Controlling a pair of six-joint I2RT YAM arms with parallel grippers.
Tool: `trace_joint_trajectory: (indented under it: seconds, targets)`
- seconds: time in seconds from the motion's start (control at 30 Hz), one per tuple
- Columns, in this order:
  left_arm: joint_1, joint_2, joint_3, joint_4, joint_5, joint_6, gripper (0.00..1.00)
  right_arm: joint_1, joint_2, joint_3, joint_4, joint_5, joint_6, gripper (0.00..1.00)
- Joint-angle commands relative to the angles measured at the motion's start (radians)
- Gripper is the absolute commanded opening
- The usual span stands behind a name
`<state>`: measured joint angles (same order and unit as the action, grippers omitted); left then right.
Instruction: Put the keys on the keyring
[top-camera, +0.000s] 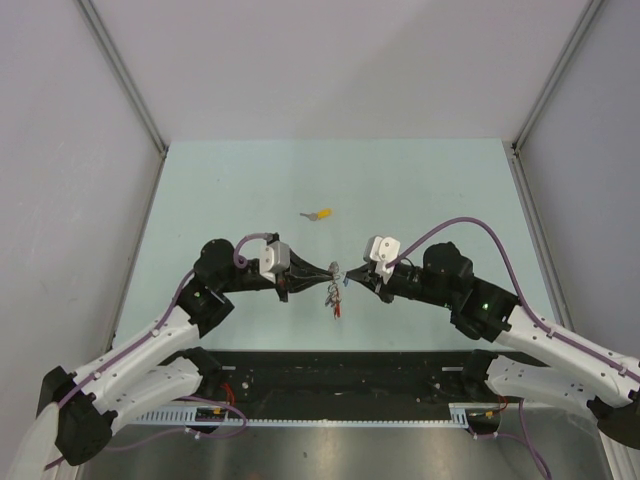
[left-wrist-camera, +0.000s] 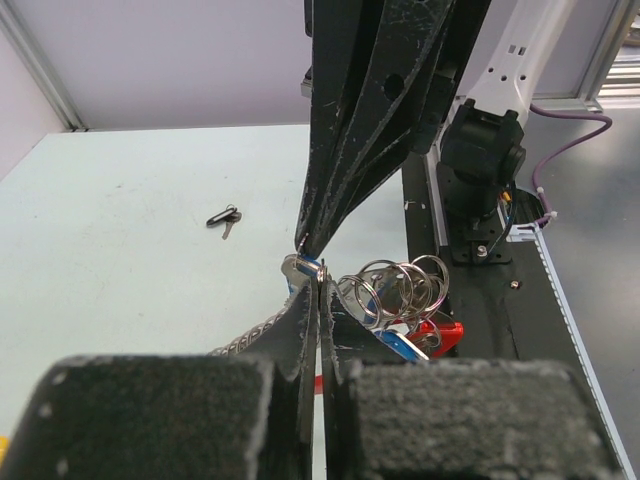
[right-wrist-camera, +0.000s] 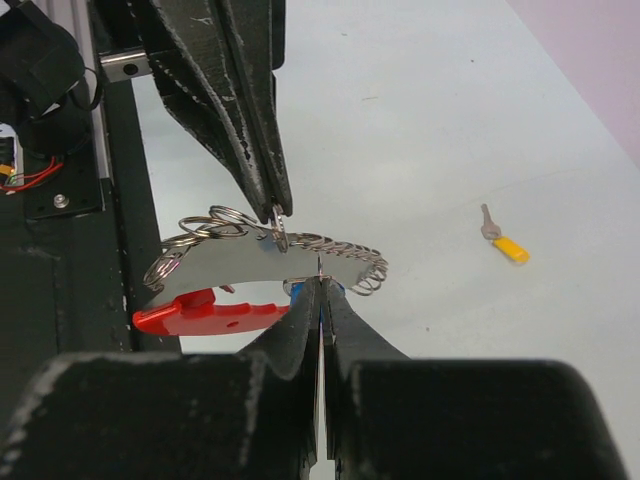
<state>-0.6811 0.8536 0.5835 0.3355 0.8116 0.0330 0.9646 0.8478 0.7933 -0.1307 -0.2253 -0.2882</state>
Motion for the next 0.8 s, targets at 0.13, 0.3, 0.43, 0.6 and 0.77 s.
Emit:
trace_joint_trajectory:
  seconds: [0.13,0.3,0.43,0.6,0.77]
  targets:
    - [0.006,-0.019,0.004,0.06,-0.002,-0.002,0.0,0.003,-0.016,0.035,0.013,-0.057,-0.009,0.0]
    - [0.006,-0.018,0.003,0.066,0.006,-0.004,0.0,0.003,-0.015,0.035,0.013,-0.068,-0.011,0.0]
    - [0.006,-0.021,0.002,0.069,0.001,-0.004,0.0,0.003,-0.016,0.035,0.008,-0.071,-0.012,0.0]
    - [0.008,-0.021,0.002,0.071,0.003,-0.002,0.0,0.003,-0.015,0.035,0.009,-0.078,-0.014,0.0]
    - [0.008,-0.024,-0.002,0.074,0.001,-0.004,0.0,0.005,-0.012,0.035,0.011,-0.083,-0.014,0.0]
